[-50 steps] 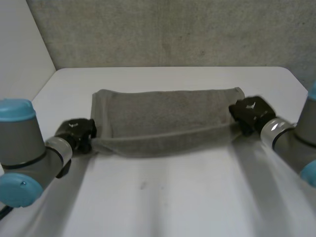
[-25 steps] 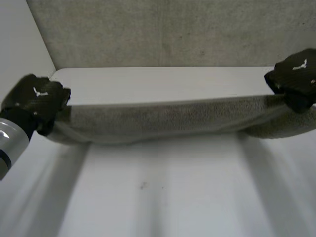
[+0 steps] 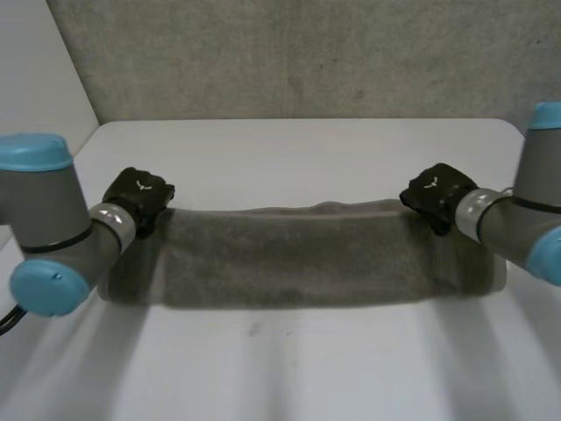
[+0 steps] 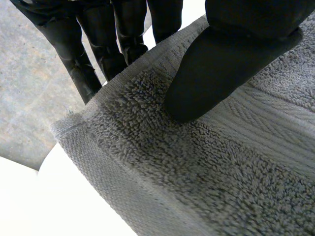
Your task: Fold the towel.
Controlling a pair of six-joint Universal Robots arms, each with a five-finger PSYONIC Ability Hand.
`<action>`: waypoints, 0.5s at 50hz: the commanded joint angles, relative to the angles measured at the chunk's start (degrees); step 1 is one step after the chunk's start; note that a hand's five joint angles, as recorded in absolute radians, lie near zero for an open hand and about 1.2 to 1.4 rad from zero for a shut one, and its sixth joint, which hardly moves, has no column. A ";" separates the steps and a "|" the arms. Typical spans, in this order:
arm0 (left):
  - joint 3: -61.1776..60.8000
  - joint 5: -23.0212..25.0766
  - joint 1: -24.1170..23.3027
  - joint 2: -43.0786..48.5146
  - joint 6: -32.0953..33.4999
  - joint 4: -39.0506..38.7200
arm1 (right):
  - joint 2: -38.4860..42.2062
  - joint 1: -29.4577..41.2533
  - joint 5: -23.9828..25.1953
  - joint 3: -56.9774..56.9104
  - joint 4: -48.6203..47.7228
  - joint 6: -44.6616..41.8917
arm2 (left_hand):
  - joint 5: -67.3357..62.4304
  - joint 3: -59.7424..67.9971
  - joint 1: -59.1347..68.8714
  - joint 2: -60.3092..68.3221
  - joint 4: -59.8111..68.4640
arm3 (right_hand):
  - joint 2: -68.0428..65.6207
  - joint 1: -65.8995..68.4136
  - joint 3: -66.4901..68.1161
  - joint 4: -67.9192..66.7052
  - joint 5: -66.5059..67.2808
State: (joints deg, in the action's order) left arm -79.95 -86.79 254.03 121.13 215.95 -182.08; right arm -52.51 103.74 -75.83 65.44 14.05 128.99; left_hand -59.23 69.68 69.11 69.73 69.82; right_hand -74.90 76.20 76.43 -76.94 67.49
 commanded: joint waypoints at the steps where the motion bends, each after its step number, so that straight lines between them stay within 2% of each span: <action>1: 10.25 -0.83 -0.11 9.47 0.00 -0.82 | 7.87 2.08 -1.69 -7.52 -6.93 -0.76 | -10.77 10.32 10.89 10.27 10.18 | -5.10 3.80 3.57 -3.06 2.51; 4: 15.42 -3.03 -0.20 14.47 1.04 -0.91 | 11.98 2.87 -1.87 -11.29 -10.17 -3.04 | -10.77 10.32 10.89 10.27 10.18 | -5.10 3.80 3.57 -3.06 2.51; 14: 22.38 -3.91 -0.46 20.02 3.34 -1.00 | 19.64 3.67 -2.39 -18.77 -10.71 -4.45 | -10.77 10.32 10.89 10.27 10.18 | -5.10 3.80 3.57 -3.06 2.51; 15: 22.99 -4.17 -0.46 20.63 3.51 -0.91 | 20.60 3.67 -2.57 -19.47 -10.79 -4.36 | -9.62 9.18 9.75 9.12 9.03 | 29.64 -30.95 -31.18 31.69 -32.24; 16: 23.17 -4.44 -0.55 20.98 3.51 -0.91 | 21.13 3.67 -2.83 -19.91 -10.88 -4.36 | 37.02 -37.46 -36.89 -37.52 -37.61 | 64.90 -66.20 -66.43 66.94 -67.49; 17: 23.17 -4.44 -0.55 20.99 3.51 -0.91 | 21.14 3.67 -2.83 -19.92 -10.88 -4.36 | 37.48 -37.93 -37.36 -37.98 -38.07 | 64.90 -66.20 -66.43 66.94 -67.49; 18: 23.00 -4.87 -0.99 21.16 3.51 -0.91 | 21.49 3.67 -3.36 -20.26 -10.97 -4.27 | 59.23 -59.68 -59.11 -59.73 -59.82 | 64.90 -66.20 -66.43 66.94 -67.49; 25: 22.56 -6.19 -2.57 18.28 3.07 -1.00 | 18.08 3.75 -5.99 -19.83 -13.07 -0.16 | 59.23 -59.68 -59.11 -59.73 -59.82 | 64.90 -66.20 -66.43 66.94 -67.49</action>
State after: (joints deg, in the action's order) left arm -56.73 -92.02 252.61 142.02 219.54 -183.01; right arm -31.36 107.48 -79.68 44.95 2.92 125.21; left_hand -5.40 14.69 14.65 14.44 14.78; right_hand -14.65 13.98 14.04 -14.69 3.47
